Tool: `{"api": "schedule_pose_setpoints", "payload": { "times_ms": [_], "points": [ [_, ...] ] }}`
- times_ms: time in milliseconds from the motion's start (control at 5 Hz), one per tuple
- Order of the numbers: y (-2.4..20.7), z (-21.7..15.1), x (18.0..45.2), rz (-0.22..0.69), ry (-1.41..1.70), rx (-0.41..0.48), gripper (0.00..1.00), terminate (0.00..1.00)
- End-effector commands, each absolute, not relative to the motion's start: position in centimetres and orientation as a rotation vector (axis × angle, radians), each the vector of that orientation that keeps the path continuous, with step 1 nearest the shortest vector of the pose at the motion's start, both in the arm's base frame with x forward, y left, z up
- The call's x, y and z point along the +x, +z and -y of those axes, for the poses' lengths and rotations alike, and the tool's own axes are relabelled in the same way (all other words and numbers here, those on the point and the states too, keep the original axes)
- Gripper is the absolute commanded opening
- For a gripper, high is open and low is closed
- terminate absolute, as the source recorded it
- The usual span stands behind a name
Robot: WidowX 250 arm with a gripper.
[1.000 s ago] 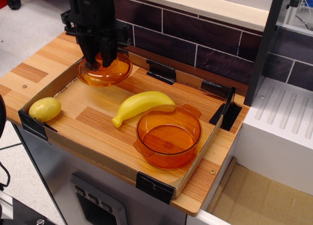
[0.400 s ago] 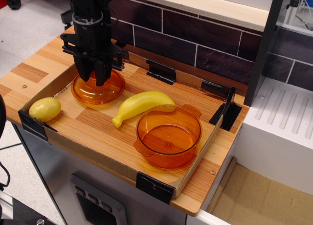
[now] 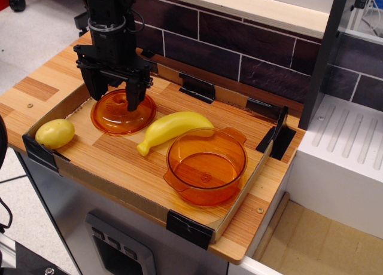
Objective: Take lid off pot
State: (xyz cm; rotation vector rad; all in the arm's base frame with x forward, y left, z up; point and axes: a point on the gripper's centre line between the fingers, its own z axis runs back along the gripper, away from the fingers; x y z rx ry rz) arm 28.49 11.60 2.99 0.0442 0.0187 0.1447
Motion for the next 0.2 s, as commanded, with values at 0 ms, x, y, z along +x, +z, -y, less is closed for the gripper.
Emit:
{"api": "schedule_pose_setpoints", "payload": {
  "times_ms": [0],
  "points": [
    [8.56,-10.43,28.63,0.056,0.14,-0.003,1.0,1.0]
  ]
}}
